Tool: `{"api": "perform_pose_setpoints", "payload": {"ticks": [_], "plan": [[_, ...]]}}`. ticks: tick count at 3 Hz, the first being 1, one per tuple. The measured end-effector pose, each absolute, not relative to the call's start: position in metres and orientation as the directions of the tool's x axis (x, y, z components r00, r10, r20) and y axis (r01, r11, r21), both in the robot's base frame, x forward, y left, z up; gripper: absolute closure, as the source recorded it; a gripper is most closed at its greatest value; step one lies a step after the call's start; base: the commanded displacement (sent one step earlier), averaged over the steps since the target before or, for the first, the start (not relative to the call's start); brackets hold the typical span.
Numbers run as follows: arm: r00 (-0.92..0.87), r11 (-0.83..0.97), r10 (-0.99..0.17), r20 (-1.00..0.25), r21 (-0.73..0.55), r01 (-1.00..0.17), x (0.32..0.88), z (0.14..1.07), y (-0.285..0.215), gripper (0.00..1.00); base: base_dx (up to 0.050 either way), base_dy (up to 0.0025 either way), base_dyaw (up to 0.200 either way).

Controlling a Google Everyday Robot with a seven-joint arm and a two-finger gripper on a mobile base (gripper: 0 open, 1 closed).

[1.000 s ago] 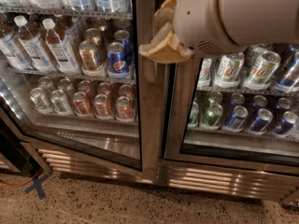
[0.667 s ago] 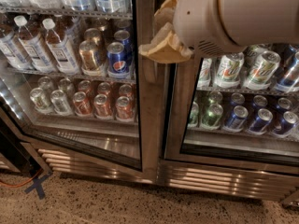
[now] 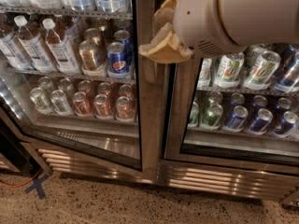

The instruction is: Open left fridge door

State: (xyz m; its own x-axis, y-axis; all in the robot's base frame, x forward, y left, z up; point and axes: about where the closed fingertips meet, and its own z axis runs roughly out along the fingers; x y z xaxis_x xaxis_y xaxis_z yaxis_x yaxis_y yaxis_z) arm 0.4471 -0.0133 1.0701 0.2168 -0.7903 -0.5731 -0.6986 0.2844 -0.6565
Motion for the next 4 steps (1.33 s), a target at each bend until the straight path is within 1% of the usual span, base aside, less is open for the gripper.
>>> {"api": "perform_pose_setpoints", "payload": {"ticks": [3,4], "plan": [[0.217,0.285,-0.790,-0.573,-0.656,-0.699,0.4471,1.0702,-0.0132,1.00,0.000,0.00000,0.000],[0.220,0.319,-0.745,-0.629,-0.627,-0.711,0.4433,1.0782,-0.0120,1.00,0.000,0.00000,0.000]]}}
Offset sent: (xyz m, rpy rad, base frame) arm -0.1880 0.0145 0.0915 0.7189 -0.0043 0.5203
